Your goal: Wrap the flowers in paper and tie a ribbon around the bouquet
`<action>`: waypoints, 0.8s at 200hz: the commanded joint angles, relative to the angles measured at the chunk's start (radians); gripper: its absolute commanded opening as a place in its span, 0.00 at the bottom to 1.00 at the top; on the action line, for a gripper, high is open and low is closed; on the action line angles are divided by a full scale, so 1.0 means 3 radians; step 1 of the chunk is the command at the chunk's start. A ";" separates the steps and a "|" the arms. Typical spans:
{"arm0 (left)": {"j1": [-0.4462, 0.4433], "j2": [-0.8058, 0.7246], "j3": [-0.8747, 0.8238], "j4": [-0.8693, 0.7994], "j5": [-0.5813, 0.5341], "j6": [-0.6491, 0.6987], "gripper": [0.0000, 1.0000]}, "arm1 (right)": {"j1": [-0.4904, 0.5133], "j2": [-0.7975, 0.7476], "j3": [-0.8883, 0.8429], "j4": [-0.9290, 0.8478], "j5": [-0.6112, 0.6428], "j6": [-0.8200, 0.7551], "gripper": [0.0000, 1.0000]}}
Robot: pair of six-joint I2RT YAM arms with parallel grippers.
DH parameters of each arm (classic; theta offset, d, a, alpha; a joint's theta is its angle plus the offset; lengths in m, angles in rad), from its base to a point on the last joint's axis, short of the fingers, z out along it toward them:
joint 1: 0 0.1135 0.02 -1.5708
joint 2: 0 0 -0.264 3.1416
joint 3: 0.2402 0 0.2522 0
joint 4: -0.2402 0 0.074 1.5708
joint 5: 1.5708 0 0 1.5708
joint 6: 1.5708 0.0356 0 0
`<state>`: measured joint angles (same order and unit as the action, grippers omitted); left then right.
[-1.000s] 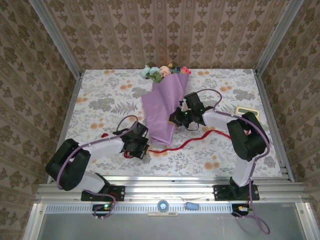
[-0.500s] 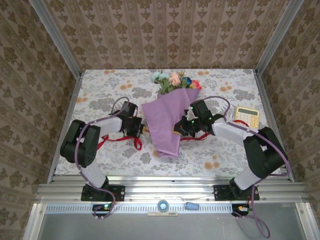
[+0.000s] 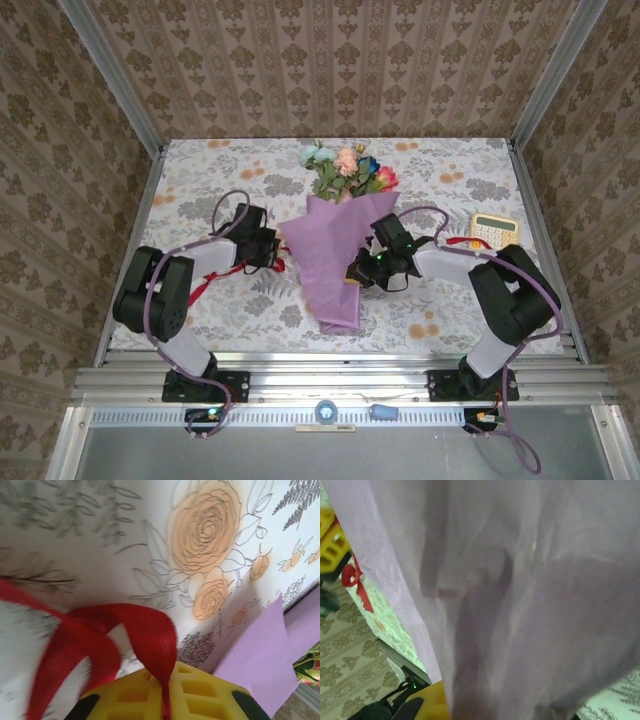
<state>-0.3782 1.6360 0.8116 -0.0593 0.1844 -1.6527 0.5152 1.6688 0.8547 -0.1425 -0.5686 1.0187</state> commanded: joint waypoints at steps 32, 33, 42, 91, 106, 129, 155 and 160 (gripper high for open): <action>0.0119 -0.0662 0.0265 -0.1239 -0.0186 0.0324 0.52 | 0.0021 0.0134 0.0190 -0.0498 0.0189 -0.0077 0.25; 0.0120 -0.0675 0.0273 -0.1275 -0.0188 0.0332 0.52 | 0.0021 0.0137 0.0194 -0.0515 0.0193 -0.0085 0.27; 0.0144 -0.0760 0.0336 -0.1507 -0.0215 0.0432 0.54 | 0.0021 0.0120 0.0241 -0.0688 0.0259 -0.0146 0.36; 0.0595 -0.1130 0.0242 -0.2250 -0.0335 0.1022 0.58 | -0.0040 -0.0265 0.0521 -0.1538 0.0765 -0.0387 0.53; 0.0778 -0.1096 0.0172 -0.2218 -0.0263 0.1071 0.58 | -0.0074 -0.0346 0.0608 -0.1700 0.0878 -0.0433 0.55; 0.0959 -0.0898 0.0194 -0.2115 -0.0237 0.1071 0.58 | -0.0129 -0.0348 0.0674 -0.1814 0.0914 -0.0495 0.56; 0.1093 -0.0628 0.0341 -0.2183 -0.0383 0.1083 0.59 | -0.0175 -0.0337 0.0649 -0.1761 0.0878 -0.0515 0.55; 0.1111 -0.0581 0.0362 -0.2195 -0.0421 0.1105 0.59 | -0.0178 -0.0327 0.0644 -0.1735 0.0853 -0.0514 0.55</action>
<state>-0.0750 1.4044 0.8795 -0.6659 0.1062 -1.3643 0.4725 1.5723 1.0420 -0.6113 -0.3367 0.8890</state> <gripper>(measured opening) 0.587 0.554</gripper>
